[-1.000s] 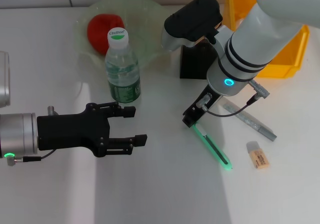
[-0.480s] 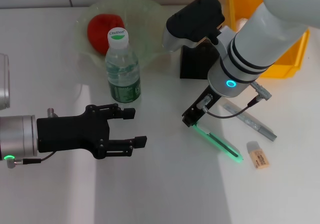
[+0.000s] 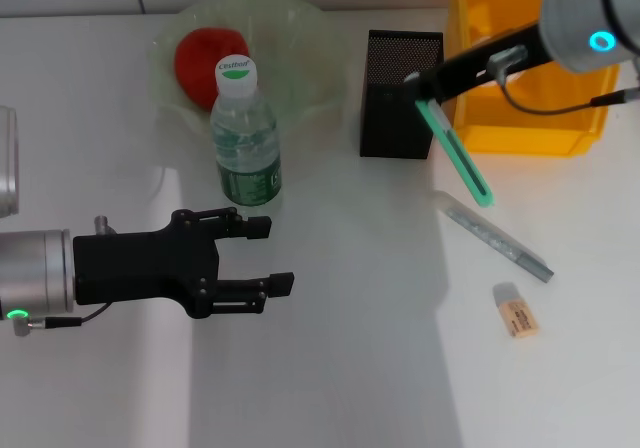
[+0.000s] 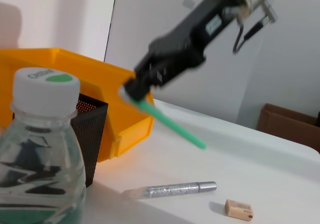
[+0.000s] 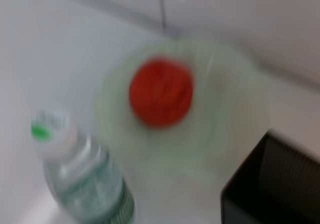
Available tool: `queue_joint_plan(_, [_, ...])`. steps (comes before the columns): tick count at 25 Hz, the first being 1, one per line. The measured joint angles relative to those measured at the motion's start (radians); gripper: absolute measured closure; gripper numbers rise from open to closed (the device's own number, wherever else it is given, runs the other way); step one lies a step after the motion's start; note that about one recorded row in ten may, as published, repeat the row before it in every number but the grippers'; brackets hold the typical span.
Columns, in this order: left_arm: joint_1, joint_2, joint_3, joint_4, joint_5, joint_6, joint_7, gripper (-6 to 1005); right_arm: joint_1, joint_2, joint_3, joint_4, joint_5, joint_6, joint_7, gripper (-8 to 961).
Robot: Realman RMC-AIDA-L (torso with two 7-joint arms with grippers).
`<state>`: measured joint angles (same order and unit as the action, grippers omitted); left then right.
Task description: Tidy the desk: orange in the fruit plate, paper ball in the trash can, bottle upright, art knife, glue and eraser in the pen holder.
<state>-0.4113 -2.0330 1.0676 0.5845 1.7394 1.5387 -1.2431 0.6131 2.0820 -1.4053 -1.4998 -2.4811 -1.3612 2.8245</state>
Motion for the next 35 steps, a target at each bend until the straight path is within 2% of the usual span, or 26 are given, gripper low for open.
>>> queue_joint_plan(1, [0.000, 0.000, 0.000, 0.000, 0.000, 0.001, 0.000, 216, -0.061, 0.001, 0.092, -0.071, 0.125, 0.026, -0.062, 779])
queue_joint_plan(2, [0.000, 0.000, 0.000, 0.000, 0.000, 0.001, 0.000, 216, -0.061, 0.001, 0.092, -0.071, 0.125, 0.026, -0.062, 780])
queue_joint_plan(3, [0.002, 0.000, 0.000, 0.000, 0.000, 0.001, 0.000, 216, -0.110, 0.001, 0.176, -0.091, 0.280, 0.059, -0.149, 780])
queue_joint_plan(4, [0.002, 0.000, 0.000, 0.000, 0.000, 0.001, 0.000, 216, -0.110, 0.001, 0.176, -0.091, 0.280, 0.059, -0.149, 780])
queue_joint_plan(5, [0.002, 0.000, 0.000, 0.000, 0.000, 0.001, 0.000, 216, -0.128, 0.000, 0.205, -0.089, 0.346, 0.073, -0.192, 780])
queue_joint_plan(6, [0.002, 0.000, 0.000, 0.000, 0.000, 0.001, 0.000, 216, -0.163, 0.000, 0.276, -0.027, 0.527, 0.123, -0.356, 780])
queue_joint_plan(7, [0.002, 0.000, 0.000, 0.000, 0.000, 0.001, -0.001, 216, -0.163, 0.000, 0.276, -0.027, 0.527, 0.123, -0.356, 780])
queue_joint_plan(8, [0.002, 0.000, 0.000, 0.000, 0.000, 0.000, -0.001, 216, -0.175, 0.000, 0.300, 0.016, 0.611, 0.142, -0.442, 780])
queue_joint_plan(10, [-0.003, 0.000, 0.000, 0.000, 0.000, 0.001, -0.001, 216, -0.159, -0.001, 0.377, 0.270, 0.848, 0.172, -0.691, 780])
queue_joint_plan(11, [-0.003, -0.001, 0.000, 0.000, 0.000, 0.001, -0.001, 216, -0.159, -0.001, 0.377, 0.270, 0.848, 0.172, -0.691, 780])
queue_joint_plan(12, [-0.005, -0.001, 0.001, 0.000, 0.000, 0.002, -0.001, 216, -0.140, 0.000, 0.402, 0.393, 0.931, 0.176, -0.809, 780])
queue_joint_plan(15, [-0.007, -0.002, 0.004, 0.000, 0.000, 0.002, -0.001, 216, -0.129, 0.000, 0.412, 0.458, 0.974, 0.179, -0.870, 780])
queue_joint_plan(16, [-0.010, -0.004, 0.006, 0.000, 0.000, 0.002, -0.001, 216, -0.108, 0.001, 0.423, 0.577, 1.068, 0.187, -0.992, 779])
queue_joint_plan(17, [-0.010, -0.004, 0.006, 0.000, 0.000, 0.002, -0.001, 216, -0.108, 0.001, 0.423, 0.577, 1.068, 0.187, -0.992, 779])
queue_joint_plan(18, [-0.011, -0.005, 0.006, 0.000, 0.000, 0.002, -0.001, 216, -0.090, 0.000, 0.426, 0.667, 1.140, 0.193, -1.078, 779])
queue_joint_plan(24, [-0.011, -0.006, 0.003, 0.000, 0.000, 0.002, -0.001, 216, -0.042, 0.002, 0.427, 0.809, 1.232, 0.251, -1.237, 779])
queue_joint_plan(26, [-0.011, -0.007, 0.002, 0.000, 0.000, 0.002, -0.001, 216, 0.004, 0.003, 0.424, 0.908, 1.266, 0.295, -1.318, 779])
queue_joint_plan(31, [-0.011, -0.009, 0.001, 0.000, 0.000, 0.002, -0.001, 216, 0.067, 0.004, 0.419, 1.017, 1.281, 0.365, -1.390, 780])
queue_joint_plan(35, [-0.009, -0.010, 0.000, 0.000, 0.000, 0.001, -0.001, 216, 0.083, 0.005, 0.405, 1.036, 1.281, 0.401, -1.398, 779])
